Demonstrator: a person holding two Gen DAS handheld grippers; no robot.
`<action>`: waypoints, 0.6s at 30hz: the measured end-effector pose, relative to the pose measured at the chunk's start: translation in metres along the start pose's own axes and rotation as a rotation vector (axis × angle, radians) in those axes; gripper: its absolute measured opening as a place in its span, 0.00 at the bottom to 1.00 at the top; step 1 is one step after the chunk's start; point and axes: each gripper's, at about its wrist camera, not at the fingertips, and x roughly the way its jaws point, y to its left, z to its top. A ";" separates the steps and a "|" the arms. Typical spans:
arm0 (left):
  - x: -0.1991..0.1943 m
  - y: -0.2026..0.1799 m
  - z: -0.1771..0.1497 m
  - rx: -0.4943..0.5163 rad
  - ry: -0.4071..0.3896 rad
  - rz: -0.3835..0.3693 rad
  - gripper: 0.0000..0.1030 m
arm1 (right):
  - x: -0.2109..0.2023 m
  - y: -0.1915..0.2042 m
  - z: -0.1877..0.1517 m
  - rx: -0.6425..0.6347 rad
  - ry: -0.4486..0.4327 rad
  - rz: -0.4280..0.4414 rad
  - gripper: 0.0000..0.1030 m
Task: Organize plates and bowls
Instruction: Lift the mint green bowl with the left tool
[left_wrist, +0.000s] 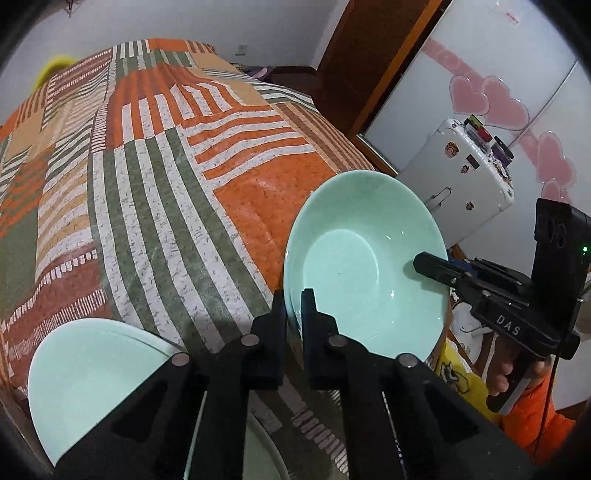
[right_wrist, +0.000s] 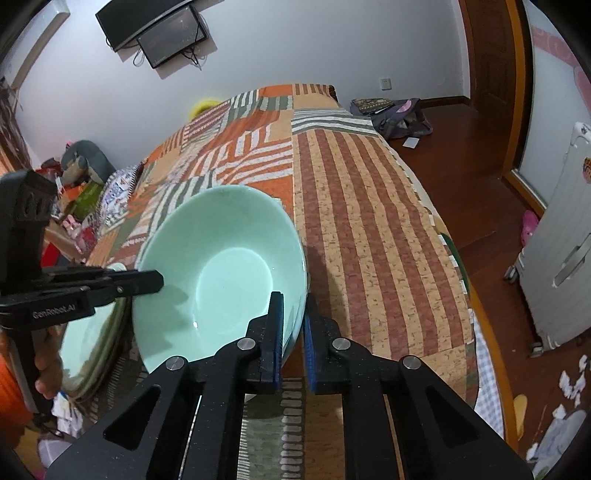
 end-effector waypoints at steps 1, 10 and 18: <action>-0.003 0.000 -0.001 -0.001 -0.005 -0.001 0.06 | -0.001 0.001 0.001 0.000 -0.003 0.002 0.09; -0.044 0.004 -0.002 -0.019 -0.103 0.017 0.06 | -0.017 0.028 0.014 -0.050 -0.050 0.017 0.09; -0.107 0.023 -0.021 -0.039 -0.220 0.088 0.06 | -0.025 0.079 0.027 -0.139 -0.090 0.059 0.09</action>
